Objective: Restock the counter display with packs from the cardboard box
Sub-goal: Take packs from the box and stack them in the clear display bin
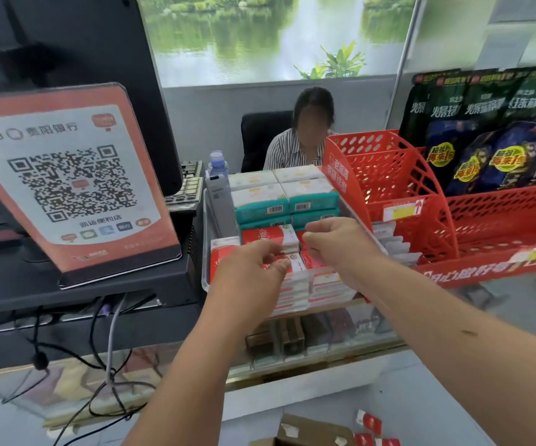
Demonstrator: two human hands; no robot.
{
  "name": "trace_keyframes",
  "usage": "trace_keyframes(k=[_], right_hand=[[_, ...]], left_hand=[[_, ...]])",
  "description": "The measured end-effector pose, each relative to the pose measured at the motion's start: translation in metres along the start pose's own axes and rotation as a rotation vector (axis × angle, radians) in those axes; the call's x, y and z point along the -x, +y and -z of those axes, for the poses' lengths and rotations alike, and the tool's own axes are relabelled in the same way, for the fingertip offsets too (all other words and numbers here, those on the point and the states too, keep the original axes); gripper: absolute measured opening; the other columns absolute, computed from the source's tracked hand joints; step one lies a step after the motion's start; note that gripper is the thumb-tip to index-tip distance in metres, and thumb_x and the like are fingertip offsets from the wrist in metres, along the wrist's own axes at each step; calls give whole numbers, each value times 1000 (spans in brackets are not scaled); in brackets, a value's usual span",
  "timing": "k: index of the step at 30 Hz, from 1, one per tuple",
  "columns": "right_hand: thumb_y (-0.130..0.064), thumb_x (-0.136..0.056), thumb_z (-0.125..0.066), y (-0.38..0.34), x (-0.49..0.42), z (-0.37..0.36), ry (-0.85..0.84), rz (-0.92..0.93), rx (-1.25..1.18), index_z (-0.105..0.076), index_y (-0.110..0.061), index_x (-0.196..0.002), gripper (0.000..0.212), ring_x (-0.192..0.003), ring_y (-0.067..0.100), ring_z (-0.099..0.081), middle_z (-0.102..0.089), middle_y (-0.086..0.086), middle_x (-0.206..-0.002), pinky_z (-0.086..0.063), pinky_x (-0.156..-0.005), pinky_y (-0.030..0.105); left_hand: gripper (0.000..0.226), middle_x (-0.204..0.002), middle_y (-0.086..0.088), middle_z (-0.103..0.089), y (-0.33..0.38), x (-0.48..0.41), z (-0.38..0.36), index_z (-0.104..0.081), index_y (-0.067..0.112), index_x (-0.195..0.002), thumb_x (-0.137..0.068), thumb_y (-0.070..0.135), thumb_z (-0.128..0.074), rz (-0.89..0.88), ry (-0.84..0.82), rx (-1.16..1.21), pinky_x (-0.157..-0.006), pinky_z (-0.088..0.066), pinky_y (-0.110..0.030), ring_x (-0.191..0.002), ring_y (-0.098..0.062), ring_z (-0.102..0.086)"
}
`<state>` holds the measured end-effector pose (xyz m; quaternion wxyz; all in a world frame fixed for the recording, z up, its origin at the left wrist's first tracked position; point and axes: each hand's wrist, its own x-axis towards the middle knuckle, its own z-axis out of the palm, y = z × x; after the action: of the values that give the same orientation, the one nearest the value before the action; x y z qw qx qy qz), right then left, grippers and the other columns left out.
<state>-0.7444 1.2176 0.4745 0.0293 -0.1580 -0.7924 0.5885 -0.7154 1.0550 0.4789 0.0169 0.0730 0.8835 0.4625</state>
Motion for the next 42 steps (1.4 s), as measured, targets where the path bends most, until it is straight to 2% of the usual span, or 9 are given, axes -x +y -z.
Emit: trace_keyframes(k=[4,8,12,17,19,21,28,36,42], right_hand=[[-19,-87,-68,9,33,2,43,55,8,-70,-28,-89,10,-97,13,-68,-72,-6,-99,-57,-90,37],[-20,-90,-67,21,64,3,99,37,16,-71,-24,-107,18,-98,12,-68,-71,-6,-101,-59,-86,35],[-15,-92,-66,39,92,6,104,-5,-14,-72,-23,-104,15,-89,12,-72,-74,-4,-96,-61,-78,32],[-13,-94,-63,91,111,12,136,-55,23,-71,-30,-89,19,-90,8,-69,-73,-12,-87,-59,-86,37],[-14,-94,-63,121,115,15,135,-78,53,-70,-31,-91,19,-94,8,-67,-72,-13,-92,-56,-91,39],[-14,-94,-62,157,118,17,133,-109,96,-71,-28,-103,20,-99,9,-64,-70,-10,-102,-54,-95,40],[-13,-98,-54,300,125,1,-81,-239,318,-65,-18,-127,32,-114,13,-61,-63,-2,-132,-46,-99,24],[-17,-100,-45,437,118,-47,-261,-361,439,-60,-25,-132,36,-123,11,-54,-57,-6,-139,-39,-88,12],[-16,-101,-49,551,98,-108,-304,-388,572,-59,-22,-134,35,-125,15,-54,-58,-2,-137,-41,-109,32]], left_hand=[[27,-109,12,-66,-10,6,-4,-65,32,-119,-92,35,-62,-53,-98,20,-85,-56,-41,-95,-15,-64],[31,-113,12,-65,-26,13,-7,-64,33,-122,-91,37,-62,-48,-188,57,-82,-58,-40,-98,-12,-63],[28,-110,11,-65,-41,26,-19,-65,32,-120,-93,35,-61,-14,-241,62,-82,-57,-38,-93,-12,-63],[22,-104,9,-69,-59,42,-51,-67,33,-114,-94,33,-60,12,-299,-33,-73,-53,-29,-86,-12,-63],[26,-105,11,-68,-70,49,-68,-66,32,-119,-94,33,-60,25,-313,-64,-69,-51,-26,-86,-10,-63],[30,-112,10,-67,-84,58,-89,-64,31,-123,-94,32,-60,56,-339,-87,-78,-53,-31,-96,-13,-63],[28,-115,14,-63,-152,86,-171,-65,33,-121,-94,32,-58,207,-425,-191,-82,-51,-32,-100,-14,-62],[26,-120,6,-65,-256,108,-247,-65,31,-117,-96,25,-52,363,-526,-314,-92,-52,-39,-103,-18,-61],[30,-126,10,-61,-363,117,-300,-60,35,-125,-98,28,-51,449,-611,-324,-91,-47,-29,-107,-14,-58]])
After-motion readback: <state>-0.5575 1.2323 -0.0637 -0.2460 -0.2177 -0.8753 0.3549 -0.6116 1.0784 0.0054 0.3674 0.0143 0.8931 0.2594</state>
